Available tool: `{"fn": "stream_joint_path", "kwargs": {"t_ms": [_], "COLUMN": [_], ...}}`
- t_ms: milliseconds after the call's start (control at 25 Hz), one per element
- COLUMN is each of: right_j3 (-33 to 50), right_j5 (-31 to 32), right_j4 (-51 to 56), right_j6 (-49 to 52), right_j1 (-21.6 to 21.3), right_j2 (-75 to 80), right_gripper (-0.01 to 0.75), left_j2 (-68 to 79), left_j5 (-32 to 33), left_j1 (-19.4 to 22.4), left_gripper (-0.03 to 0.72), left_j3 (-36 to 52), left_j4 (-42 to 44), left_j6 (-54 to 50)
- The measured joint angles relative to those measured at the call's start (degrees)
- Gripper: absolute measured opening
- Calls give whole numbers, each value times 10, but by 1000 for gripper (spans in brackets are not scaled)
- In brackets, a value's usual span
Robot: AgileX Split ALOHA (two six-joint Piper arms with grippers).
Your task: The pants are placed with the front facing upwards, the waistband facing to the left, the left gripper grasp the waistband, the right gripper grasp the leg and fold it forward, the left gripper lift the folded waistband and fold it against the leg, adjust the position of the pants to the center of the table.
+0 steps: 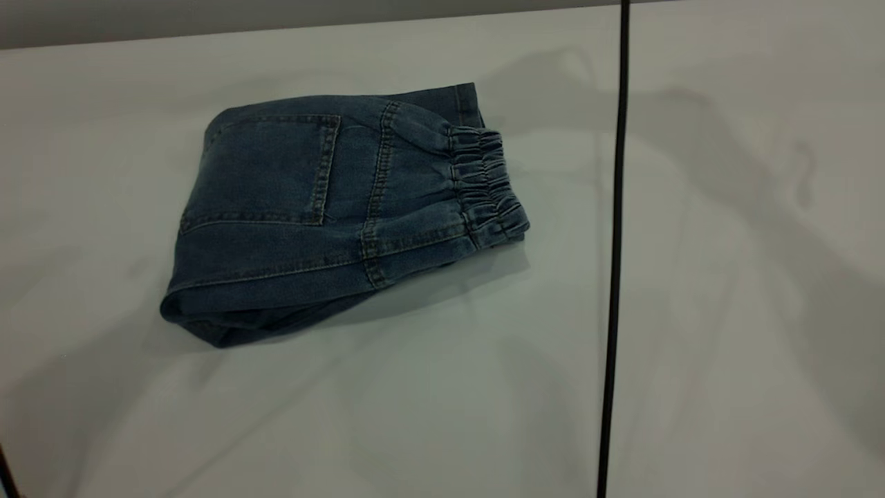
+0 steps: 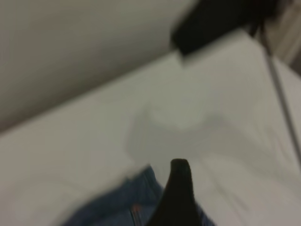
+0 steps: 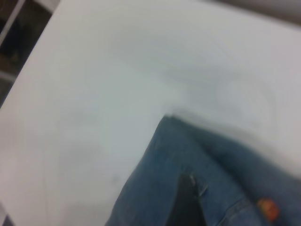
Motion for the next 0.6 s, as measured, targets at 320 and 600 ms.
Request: {"fn": "stream_joint_path", "kwargs": {"t_ms": [320,600], "right_j3": [62,61], "right_j5": [0,1], "right_j4": [-14,-147], "right_j6": [4,51], "right_j1": [80,193], "right_j2": [28,63], "right_gripper": [478,478], "left_j2": [-152,-217], "left_j5": [-9,-12], "left_j1": [39,39], "left_gripper": [581,560], "left_j3": [0,0], "left_j4": [-4,-5], "left_j6": [-8,-45]}}
